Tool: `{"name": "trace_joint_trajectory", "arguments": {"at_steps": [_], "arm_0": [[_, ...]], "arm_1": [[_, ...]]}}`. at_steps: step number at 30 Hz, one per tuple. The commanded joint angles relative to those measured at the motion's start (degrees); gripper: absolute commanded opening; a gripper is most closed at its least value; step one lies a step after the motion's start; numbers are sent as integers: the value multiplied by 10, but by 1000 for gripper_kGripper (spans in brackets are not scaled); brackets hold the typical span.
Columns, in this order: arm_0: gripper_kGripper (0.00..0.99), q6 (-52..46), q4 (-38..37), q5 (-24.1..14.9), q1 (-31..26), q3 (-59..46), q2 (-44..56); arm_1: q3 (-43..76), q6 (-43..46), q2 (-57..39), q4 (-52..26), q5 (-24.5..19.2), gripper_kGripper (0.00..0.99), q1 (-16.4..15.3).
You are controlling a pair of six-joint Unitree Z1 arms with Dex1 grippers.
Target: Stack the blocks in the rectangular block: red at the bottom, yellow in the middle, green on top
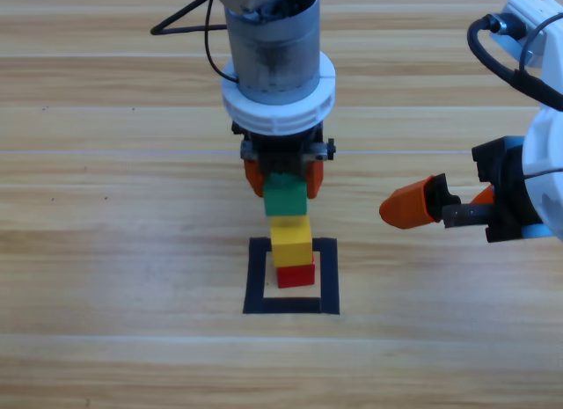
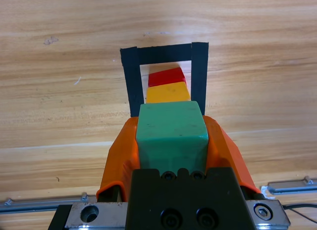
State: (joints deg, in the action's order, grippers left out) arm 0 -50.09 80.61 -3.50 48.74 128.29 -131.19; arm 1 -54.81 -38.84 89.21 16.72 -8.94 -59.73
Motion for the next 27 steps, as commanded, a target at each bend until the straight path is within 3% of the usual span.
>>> {"name": "trace_joint_trajectory", "arguments": {"at_steps": [1,27], "arm_0": [[0,-27,3,2,23,-15,-20],[0,-52,3,0,28,-27,-38]], "arm_1": [[18,-5,-14,-7,4,990,16],[18,-5,-10,-8,5,990,16]]}}
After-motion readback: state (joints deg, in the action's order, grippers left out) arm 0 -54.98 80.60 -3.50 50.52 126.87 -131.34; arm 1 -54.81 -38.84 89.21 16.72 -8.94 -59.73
